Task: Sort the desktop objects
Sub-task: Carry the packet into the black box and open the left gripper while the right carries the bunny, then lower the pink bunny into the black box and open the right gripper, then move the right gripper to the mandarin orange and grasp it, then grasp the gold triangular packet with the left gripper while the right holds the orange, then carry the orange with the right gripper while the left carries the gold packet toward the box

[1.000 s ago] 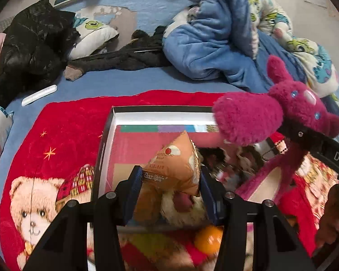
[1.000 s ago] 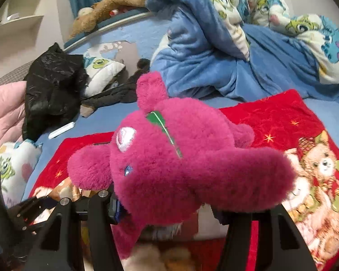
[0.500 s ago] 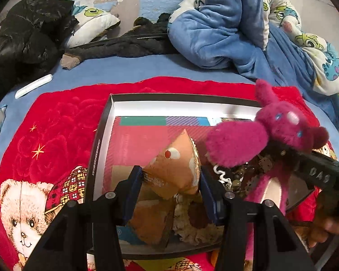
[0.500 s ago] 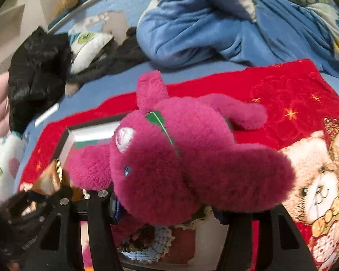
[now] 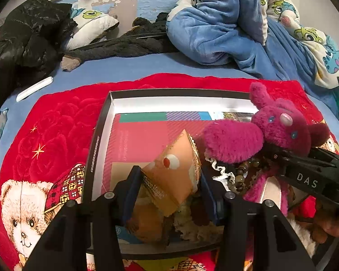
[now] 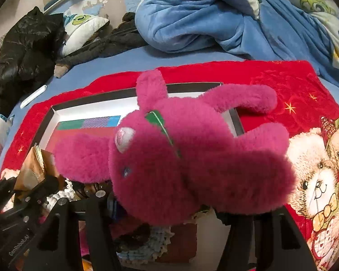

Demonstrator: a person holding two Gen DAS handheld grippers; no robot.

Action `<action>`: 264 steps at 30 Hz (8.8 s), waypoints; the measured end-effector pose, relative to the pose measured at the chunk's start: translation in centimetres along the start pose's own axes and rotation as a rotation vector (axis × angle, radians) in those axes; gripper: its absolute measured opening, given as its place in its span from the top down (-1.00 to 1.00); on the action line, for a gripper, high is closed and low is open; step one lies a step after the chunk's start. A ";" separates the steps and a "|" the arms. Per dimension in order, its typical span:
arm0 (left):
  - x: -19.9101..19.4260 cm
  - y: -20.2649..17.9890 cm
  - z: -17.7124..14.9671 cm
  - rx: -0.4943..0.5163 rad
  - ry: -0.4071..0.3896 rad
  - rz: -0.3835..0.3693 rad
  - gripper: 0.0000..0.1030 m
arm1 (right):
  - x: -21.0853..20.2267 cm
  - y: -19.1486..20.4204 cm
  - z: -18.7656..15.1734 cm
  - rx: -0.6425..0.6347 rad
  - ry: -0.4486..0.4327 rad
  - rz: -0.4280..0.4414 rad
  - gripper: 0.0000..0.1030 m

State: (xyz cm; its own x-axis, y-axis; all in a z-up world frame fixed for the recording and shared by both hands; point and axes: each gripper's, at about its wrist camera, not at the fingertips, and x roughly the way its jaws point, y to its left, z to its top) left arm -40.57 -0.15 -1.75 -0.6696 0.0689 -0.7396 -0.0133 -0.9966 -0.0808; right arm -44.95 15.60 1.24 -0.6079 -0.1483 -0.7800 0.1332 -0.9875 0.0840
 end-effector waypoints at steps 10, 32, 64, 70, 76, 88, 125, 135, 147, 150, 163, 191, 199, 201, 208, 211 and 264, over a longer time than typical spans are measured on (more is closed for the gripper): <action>-0.6 -0.1 0.0 0.000 -0.012 0.080 -0.83 | -0.9 0.0 -0.1 0.002 -0.034 0.018 -1.00; -6.5 -0.3 0.2 0.023 -0.185 0.071 -1.00 | -7.0 -1.6 -0.4 0.104 -0.189 0.168 -1.00; -37.1 1.1 -15.3 0.004 -0.402 0.066 -1.00 | -33.4 0.5 -11.9 0.006 -0.362 0.207 -1.00; -33.4 0.1 -18.2 0.075 -0.388 0.069 -1.00 | -32.4 0.8 -16.1 -0.007 -0.364 0.197 -1.00; -29.2 1.9 -18.1 -0.020 -0.328 -0.027 -1.00 | -29.7 1.5 -15.5 -0.047 -0.363 0.163 -1.00; -22.0 -1.6 -16.6 0.065 -0.250 -0.023 -1.00 | -21.3 -1.8 -16.4 -0.009 -0.308 0.116 -1.00; -12.1 -4.9 -18.1 0.068 -0.025 -0.026 -1.00 | -13.6 -4.1 -19.1 -0.018 -0.089 0.119 -0.64; -11.5 -4.3 -18.2 0.026 0.024 -0.046 -1.00 | -13.1 -3.5 -19.3 -0.055 -0.087 0.130 -0.07; -12.2 -4.6 -18.5 0.057 0.003 -0.077 -0.50 | -12.9 -3.3 -19.4 -0.070 -0.082 0.134 0.12; -12.5 -4.4 -18.5 0.045 -0.001 -0.098 -0.28 | -12.8 -3.3 -19.4 -0.068 -0.080 0.135 0.12; -14.5 -4.7 -19.0 0.049 -0.037 -0.135 0.58 | -12.9 -3.2 -19.3 -0.073 -0.080 0.129 0.12; -18.3 -3.8 -18.3 0.034 -0.150 -0.144 0.73 | -15.3 -3.2 -19.2 -0.076 -0.149 0.093 0.20; -20.0 -3.2 -18.0 0.014 -0.205 -0.138 0.73 | -18.0 -3.0 -19.1 -0.066 -0.211 0.122 0.20; -20.7 -3.2 -17.9 0.013 -0.226 -0.136 0.73 | -19.0 -2.8 -19.1 -0.071 -0.239 0.128 0.20; -20.8 -3.9 -18.1 0.028 -0.225 -0.138 0.73 | -20.9 -2.4 -19.1 -0.076 -0.286 0.146 0.22; -20.6 -4.1 -18.2 0.035 -0.216 -0.137 0.73 | -21.2 -2.7 -19.1 -0.056 -0.293 0.177 0.31; -20.5 -4.8 -17.5 0.043 -0.226 -0.082 0.73 | -20.4 0.2 -19.4 -0.087 -0.283 0.188 0.31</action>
State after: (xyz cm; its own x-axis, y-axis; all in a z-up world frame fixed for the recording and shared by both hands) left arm -13.81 3.94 2.15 -0.8139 0.1425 -0.5633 -0.1026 -0.9895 -0.1020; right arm -17.32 19.45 5.15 -0.7577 -0.3482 -0.5519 0.3225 -0.9351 0.1472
